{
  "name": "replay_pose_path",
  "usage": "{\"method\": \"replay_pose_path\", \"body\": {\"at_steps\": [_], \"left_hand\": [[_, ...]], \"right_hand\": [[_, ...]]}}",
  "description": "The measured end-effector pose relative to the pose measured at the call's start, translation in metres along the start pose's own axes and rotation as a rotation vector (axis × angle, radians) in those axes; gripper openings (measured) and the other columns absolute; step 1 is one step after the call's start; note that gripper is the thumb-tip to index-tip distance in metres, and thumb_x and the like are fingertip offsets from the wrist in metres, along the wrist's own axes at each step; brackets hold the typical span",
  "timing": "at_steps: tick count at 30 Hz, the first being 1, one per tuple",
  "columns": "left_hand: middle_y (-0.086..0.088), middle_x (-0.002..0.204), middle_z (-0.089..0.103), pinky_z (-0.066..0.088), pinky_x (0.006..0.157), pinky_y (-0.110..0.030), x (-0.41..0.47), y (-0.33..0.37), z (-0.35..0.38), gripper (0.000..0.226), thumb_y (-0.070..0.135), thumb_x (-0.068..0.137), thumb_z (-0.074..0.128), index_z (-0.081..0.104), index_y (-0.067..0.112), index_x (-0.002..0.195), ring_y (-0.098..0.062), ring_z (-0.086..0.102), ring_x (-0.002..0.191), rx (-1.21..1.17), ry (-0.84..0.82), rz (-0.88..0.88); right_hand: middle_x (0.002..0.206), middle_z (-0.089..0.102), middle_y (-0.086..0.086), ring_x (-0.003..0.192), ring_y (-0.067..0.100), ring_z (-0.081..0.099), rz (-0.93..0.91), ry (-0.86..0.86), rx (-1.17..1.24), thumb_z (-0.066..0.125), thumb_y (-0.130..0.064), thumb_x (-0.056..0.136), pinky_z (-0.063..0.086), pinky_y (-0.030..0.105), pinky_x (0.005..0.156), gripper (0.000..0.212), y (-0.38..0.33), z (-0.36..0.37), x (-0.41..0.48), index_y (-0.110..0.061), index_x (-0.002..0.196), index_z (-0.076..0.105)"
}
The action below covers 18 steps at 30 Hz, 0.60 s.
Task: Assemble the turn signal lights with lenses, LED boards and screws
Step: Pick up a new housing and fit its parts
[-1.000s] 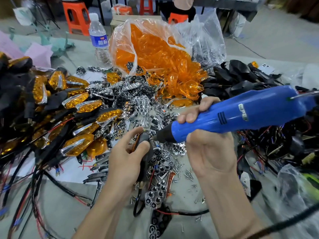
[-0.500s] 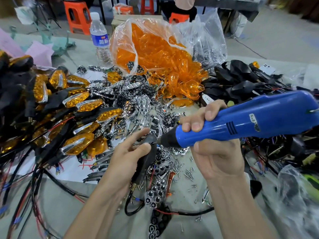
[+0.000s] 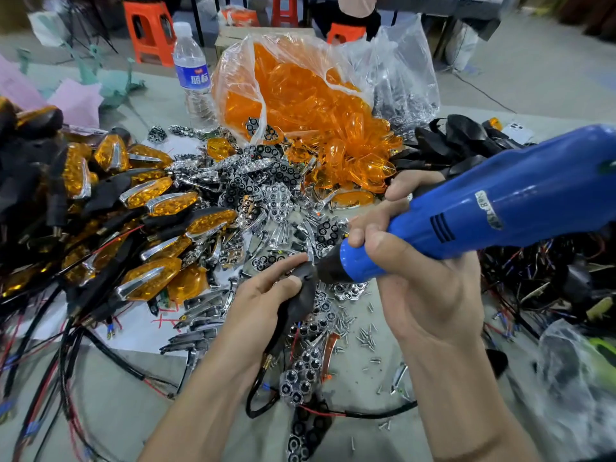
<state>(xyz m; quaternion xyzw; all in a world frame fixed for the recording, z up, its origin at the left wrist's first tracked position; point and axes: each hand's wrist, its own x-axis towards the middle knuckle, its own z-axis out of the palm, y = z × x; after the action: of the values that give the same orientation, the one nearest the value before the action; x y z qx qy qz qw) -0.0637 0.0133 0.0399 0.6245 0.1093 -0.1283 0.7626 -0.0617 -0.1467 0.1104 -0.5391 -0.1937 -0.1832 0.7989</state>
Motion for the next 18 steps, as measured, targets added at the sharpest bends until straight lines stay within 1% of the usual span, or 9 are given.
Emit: {"method": "replay_pose_path", "body": {"at_steps": [1,3,4,7,11,13,15,16,18], "left_hand": [[0.002,0.106,0.081,0.057,0.084,-0.029,0.000,0.000,0.000,0.044,0.004,0.101,0.057,0.081,0.040,0.106,-0.015,0.074,0.086,0.004,-0.010,0.003],[0.002,0.107,0.080,0.058,0.081,-0.026,0.000,0.001,0.000,0.046,0.003,0.101,0.055,0.081,0.041,0.104,-0.013,0.073,0.087,0.002,-0.035,0.008],[0.001,0.108,0.080,0.058,0.082,-0.026,0.000,0.001,-0.001,0.046,0.002,0.101,0.055,0.082,0.040,0.103,-0.013,0.073,0.089,-0.002,-0.044,0.007],[-0.001,0.109,0.080,0.060,0.082,-0.031,0.001,0.000,-0.004,0.046,0.003,0.101,0.055,0.082,0.039,0.102,-0.018,0.073,0.089,-0.021,-0.035,-0.002],[-0.010,0.105,0.080,0.063,0.072,-0.035,0.002,-0.003,-0.005,0.039,0.001,0.102,0.054,0.083,0.026,0.105,-0.023,0.073,0.076,-0.090,-0.024,-0.030],[-0.011,0.104,0.080,0.063,0.071,-0.036,0.003,-0.004,-0.004,0.035,0.001,0.102,0.053,0.080,0.023,0.107,-0.023,0.072,0.073,-0.103,0.000,-0.033],[-0.012,0.104,0.080,0.060,0.073,-0.040,0.005,-0.004,-0.006,0.035,0.002,0.102,0.054,0.080,0.023,0.109,-0.026,0.070,0.074,-0.097,0.030,-0.030],[-0.011,0.103,0.080,0.061,0.071,-0.040,0.005,-0.003,-0.007,0.035,0.002,0.102,0.055,0.081,0.024,0.109,-0.026,0.070,0.073,-0.091,0.046,-0.027],[-0.008,0.100,0.080,0.062,0.063,-0.033,0.004,-0.001,-0.009,0.035,0.004,0.101,0.057,0.082,0.028,0.106,-0.022,0.072,0.070,-0.061,0.078,-0.005]], "right_hand": [[0.072,0.058,0.007,0.072,0.030,0.056,0.006,0.005,0.020,0.067,0.011,0.067,0.050,0.044,0.080,0.040,-0.001,0.001,0.001,-0.017,0.094,0.058],[0.068,0.060,0.000,0.068,0.026,0.057,0.018,-0.029,0.048,0.067,0.003,0.067,0.052,0.040,0.079,0.033,-0.003,0.001,0.004,-0.014,0.092,0.054],[0.068,0.060,-0.001,0.067,0.025,0.058,0.014,-0.069,0.043,0.066,0.002,0.068,0.052,0.039,0.080,0.031,-0.004,0.001,0.004,-0.014,0.091,0.054],[0.069,0.058,-0.001,0.067,0.021,0.058,0.020,-0.168,0.031,0.064,0.011,0.067,0.053,0.038,0.080,0.037,-0.004,0.000,0.006,-0.016,0.089,0.053],[0.075,0.060,-0.007,0.067,0.018,0.054,0.072,-0.276,0.060,0.060,0.005,0.072,0.050,0.036,0.079,0.036,0.001,0.004,0.004,-0.025,0.091,0.055],[0.078,0.061,-0.009,0.071,0.017,0.056,0.061,-0.293,0.026,0.061,0.005,0.076,0.049,0.037,0.078,0.037,0.004,0.006,0.000,-0.027,0.093,0.056],[0.079,0.060,-0.005,0.074,0.018,0.057,0.052,-0.250,0.061,0.062,0.006,0.078,0.049,0.037,0.077,0.035,0.010,0.008,-0.005,-0.024,0.095,0.055],[0.078,0.059,-0.002,0.073,0.020,0.058,0.053,-0.170,0.059,0.062,0.007,0.077,0.051,0.035,0.078,0.034,0.014,0.007,-0.007,-0.020,0.095,0.052],[0.075,0.057,0.001,0.072,0.021,0.057,0.058,-0.039,0.134,0.060,0.015,0.072,0.053,0.034,0.082,0.038,0.014,0.011,-0.010,-0.014,0.094,0.046]]}}
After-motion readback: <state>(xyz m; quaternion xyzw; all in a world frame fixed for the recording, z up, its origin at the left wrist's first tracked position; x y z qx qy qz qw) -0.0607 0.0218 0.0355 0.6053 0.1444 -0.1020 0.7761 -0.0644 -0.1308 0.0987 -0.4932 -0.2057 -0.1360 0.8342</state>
